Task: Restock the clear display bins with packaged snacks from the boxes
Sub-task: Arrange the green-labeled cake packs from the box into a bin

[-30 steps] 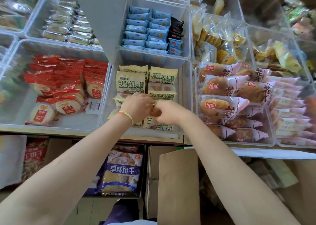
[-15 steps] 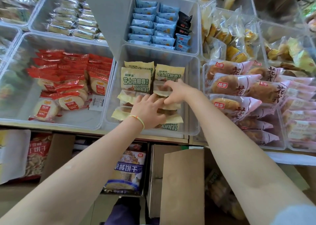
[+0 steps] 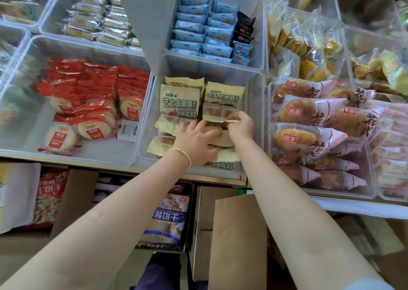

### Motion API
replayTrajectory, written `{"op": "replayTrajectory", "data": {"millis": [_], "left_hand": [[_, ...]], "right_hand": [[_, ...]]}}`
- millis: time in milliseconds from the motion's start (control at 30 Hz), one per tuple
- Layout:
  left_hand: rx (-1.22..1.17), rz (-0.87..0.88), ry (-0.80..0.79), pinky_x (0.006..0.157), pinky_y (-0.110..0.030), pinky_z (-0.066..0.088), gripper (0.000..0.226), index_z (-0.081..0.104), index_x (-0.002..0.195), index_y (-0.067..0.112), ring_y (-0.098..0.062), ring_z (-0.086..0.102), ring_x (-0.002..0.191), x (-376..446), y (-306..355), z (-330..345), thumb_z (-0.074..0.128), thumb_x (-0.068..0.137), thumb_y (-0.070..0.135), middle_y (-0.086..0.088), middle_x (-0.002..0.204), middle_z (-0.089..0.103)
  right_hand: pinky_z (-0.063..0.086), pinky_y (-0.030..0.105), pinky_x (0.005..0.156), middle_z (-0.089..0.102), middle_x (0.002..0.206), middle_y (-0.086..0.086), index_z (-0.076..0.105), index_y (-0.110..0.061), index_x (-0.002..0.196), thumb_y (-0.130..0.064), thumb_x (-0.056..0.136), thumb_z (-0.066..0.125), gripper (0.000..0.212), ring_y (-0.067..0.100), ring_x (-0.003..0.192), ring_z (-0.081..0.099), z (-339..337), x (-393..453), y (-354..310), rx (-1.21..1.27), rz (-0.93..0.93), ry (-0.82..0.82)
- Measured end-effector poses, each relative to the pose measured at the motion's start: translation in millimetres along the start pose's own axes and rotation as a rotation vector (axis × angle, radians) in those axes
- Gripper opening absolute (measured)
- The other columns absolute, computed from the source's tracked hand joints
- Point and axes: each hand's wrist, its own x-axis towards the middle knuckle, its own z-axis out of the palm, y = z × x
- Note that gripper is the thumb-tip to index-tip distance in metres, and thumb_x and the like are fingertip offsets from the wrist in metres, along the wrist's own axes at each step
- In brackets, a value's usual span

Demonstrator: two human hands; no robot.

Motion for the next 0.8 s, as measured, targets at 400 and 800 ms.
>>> {"op": "replayTrajectory", "data": {"millis": [400, 800], "left_hand": [[0.096, -0.091, 0.032, 0.095, -0.048, 0.039, 0.055, 0.037, 0.141, 0.031, -0.035, 0.042, 0.121, 28, 14, -8, 0.054, 0.089, 0.030, -0.011, 0.131, 0.045], [0.126, -0.020, 0.267, 0.090, -0.045, 0.047, 0.051, 0.042, 0.132, 0.014, -0.031, 0.044, 0.125, 37, 1, -5, 0.062, 0.085, 0.016, -0.012, 0.141, 0.040]], "right_hand": [[0.044, 0.025, 0.088, 0.063, 0.130, 0.006, 0.056, -0.014, 0.132, -0.028, 0.092, 0.070, 0.044, 0.025, 0.119, 0.059, -6, 36, -44, -0.206, -0.052, -0.052], [0.049, 0.038, 0.081, 0.055, 0.127, 0.015, 0.039, -0.014, 0.128, -0.034, 0.086, 0.075, 0.059, 0.033, 0.110, 0.060, 8, 19, -31, -0.445, -0.125, -0.039]]}}
